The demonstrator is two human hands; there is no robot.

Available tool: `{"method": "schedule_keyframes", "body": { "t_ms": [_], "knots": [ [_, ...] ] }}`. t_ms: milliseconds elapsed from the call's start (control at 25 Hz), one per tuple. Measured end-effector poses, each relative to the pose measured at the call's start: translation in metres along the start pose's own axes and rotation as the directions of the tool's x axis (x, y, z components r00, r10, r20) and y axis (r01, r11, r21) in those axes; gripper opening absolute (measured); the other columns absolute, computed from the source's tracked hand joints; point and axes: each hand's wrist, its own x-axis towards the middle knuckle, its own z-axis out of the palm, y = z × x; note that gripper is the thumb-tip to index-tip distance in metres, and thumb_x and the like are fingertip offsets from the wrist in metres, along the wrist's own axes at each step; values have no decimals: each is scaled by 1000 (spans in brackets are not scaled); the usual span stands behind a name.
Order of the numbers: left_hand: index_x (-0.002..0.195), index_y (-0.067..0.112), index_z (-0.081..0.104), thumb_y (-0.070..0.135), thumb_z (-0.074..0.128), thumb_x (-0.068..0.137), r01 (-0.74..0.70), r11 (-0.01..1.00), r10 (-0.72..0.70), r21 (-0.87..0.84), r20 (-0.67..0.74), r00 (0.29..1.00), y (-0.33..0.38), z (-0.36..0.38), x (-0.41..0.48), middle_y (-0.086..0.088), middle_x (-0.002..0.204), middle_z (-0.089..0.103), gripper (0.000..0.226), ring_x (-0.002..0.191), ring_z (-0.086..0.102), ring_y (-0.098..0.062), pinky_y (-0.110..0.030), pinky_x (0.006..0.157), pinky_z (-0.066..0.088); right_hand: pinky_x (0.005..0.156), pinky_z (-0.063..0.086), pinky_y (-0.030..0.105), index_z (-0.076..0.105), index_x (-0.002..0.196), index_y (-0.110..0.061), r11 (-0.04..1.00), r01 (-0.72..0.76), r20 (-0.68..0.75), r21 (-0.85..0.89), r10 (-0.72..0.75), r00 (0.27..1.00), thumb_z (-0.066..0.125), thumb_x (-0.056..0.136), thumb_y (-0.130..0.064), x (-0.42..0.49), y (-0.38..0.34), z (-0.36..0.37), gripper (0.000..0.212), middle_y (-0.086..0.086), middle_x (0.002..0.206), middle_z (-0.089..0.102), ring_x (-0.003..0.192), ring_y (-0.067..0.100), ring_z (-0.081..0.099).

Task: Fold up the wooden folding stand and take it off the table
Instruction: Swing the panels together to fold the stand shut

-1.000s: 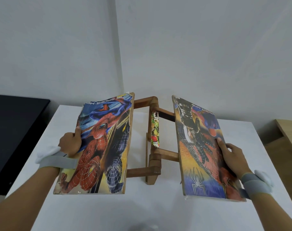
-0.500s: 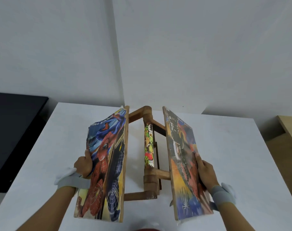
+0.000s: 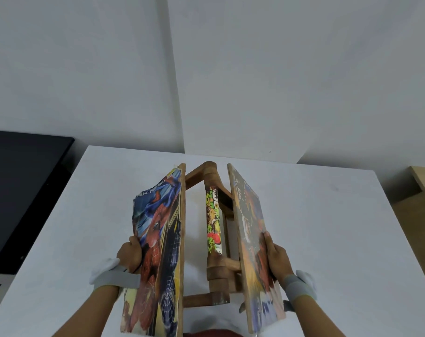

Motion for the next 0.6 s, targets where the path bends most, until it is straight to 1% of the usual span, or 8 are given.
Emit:
{"method": "schedule_keyframes", "body": {
  "t_ms": [40, 120, 240, 320, 400, 440, 520, 600],
  "knots": [
    [90, -10, 54, 16, 28, 104, 5, 1000, -5, 27, -17, 1000, 0, 2, 0, -41, 130, 51, 39, 122, 51, -47, -48, 101, 38, 68, 46, 37, 54, 62, -5, 1000, -3, 4, -4, 3, 1000, 32, 95, -59, 0, 1, 2, 67, 20, 66, 63, 65, 30, 57],
    [118, -15, 50, 15, 29, 104, -4, 998, 4, 58, -12, 1000, 2, 3, 1, -39, 131, 52, 39, 122, 52, -46, -46, 99, 39, 72, 46, 39, 56, 68, -2, 1000, -4, 5, -17, 4, 1000, 31, 96, -56, 0, 4, 7, 66, 20, 72, 64, 72, 33, 60],
    [125, -11, 48, 16, 31, 104, -38, 987, 39, 153, -3, 999, 5, 1, -3, -33, 131, 54, 38, 122, 54, -41, -41, 98, 42, 75, 48, 39, 56, 71, -3, 998, 3, -27, -65, -5, 1000, 34, 99, -49, -1, 10, 19, 58, 11, 70, 62, 73, 31, 60],
    [127, -10, 47, 17, 32, 104, -38, 982, 43, 184, -19, 999, 9, 3, -8, -31, 132, 54, 38, 122, 55, -38, -40, 98, 43, 66, 51, 29, 62, 78, -6, 995, 28, -19, -99, -30, 999, 44, 98, -42, -4, 9, 25, 45, 5, 69, 65, 65, 18, 62],
    [115, -9, 52, 19, 31, 105, -53, 986, 57, 161, -18, 998, 8, 4, -7, -32, 131, 55, 36, 122, 55, -38, -41, 97, 44, 58, 43, 18, 64, 93, -12, 981, 100, 29, -169, -97, 995, 55, 94, -34, -9, 2, 27, 24, 3, 79, 68, 68, 10, 62],
    [95, -4, 54, 19, 30, 105, -58, 993, 58, 101, -1, 998, 9, 3, -6, -33, 129, 55, 35, 121, 56, -39, -41, 97, 44, 59, 41, 19, 63, 98, -14, 973, 139, 34, -183, -135, 990, 59, 92, -30, -11, -3, 26, 18, 3, 83, 68, 73, 12, 62],
    [64, 15, 35, 19, 26, 104, -59, 998, 59, 11, 37, 998, 9, -2, -3, -35, 125, 56, 41, 117, 56, -41, -43, 96, 44, 60, 40, 17, 64, 97, -16, 968, 208, -18, -142, -213, 977, 61, 90, -24, -15, -24, 20, 10, 1, 85, 67, 77, 15, 62],
    [64, 15, 35, 18, 26, 104, -71, 997, 70, 41, 21, 997, 9, -1, -2, -35, 125, 57, 41, 117, 56, -41, -44, 96, 44, 60, 44, 18, 66, 89, -19, 962, 270, -85, -47, -273, 958, 59, 90, -21, -23, -52, 11, 7, -2, 81, 68, 73, 11, 63]
  ]
}}
